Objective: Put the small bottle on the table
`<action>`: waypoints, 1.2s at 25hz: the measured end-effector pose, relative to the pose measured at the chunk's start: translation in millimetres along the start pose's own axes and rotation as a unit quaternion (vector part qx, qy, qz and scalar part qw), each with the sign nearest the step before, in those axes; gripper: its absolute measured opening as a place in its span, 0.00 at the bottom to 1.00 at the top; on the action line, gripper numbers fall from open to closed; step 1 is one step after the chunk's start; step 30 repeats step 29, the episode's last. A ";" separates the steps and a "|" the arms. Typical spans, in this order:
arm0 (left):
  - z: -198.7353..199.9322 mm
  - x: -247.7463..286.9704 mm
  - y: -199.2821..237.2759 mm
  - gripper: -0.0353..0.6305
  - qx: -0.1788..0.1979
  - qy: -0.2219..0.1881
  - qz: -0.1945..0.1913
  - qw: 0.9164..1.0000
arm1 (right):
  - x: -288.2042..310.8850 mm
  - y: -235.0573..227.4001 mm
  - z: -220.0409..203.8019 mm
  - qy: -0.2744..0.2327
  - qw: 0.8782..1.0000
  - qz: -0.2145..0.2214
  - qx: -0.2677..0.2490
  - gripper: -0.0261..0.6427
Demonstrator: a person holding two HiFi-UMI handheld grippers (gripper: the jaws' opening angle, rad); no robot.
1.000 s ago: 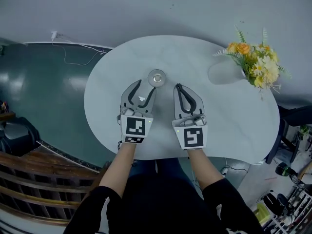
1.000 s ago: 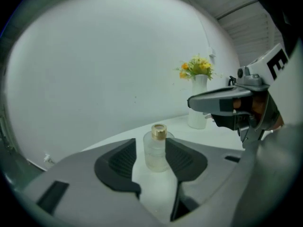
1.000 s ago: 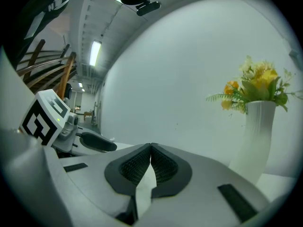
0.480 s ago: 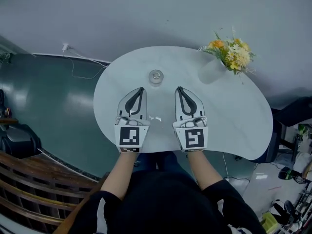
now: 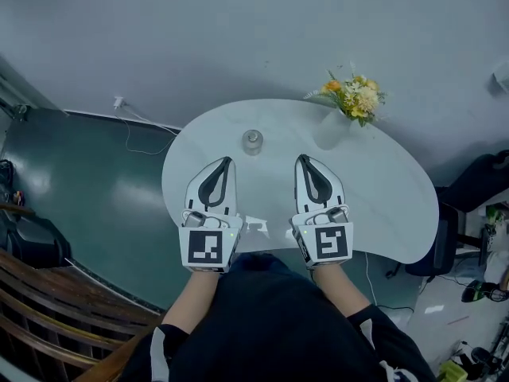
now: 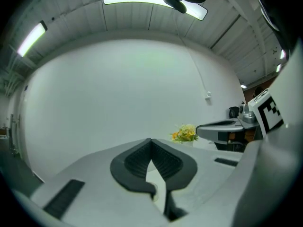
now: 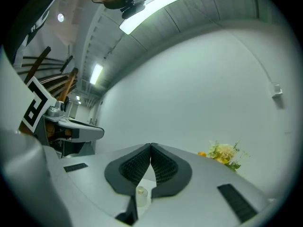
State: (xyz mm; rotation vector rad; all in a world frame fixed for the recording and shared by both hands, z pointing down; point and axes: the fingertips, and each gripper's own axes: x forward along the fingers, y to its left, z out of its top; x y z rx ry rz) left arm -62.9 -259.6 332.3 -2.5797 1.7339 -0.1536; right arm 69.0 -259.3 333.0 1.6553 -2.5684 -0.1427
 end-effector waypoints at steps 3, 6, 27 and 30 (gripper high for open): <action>7.0 -10.0 -3.7 0.06 -0.001 -0.006 0.003 1.000 | -9.6 -5.7 14.2 -0.013 1.000 -0.011 -0.002 0.07; 8.1 -14.6 -6.5 0.06 -0.007 -0.004 0.006 1.000 | -14.8 -6.8 19.5 -0.033 0.999 -0.015 -0.006 0.07; 4.2 -9.6 -7.1 0.06 -0.002 0.004 0.006 1.000 | -13.7 -9.3 14.8 -0.011 1.000 -0.020 -0.011 0.07; 3.3 -8.5 -7.0 0.06 -0.001 0.006 0.005 1.000 | -12.7 -10.0 14.6 -0.009 1.000 -0.021 -0.010 0.07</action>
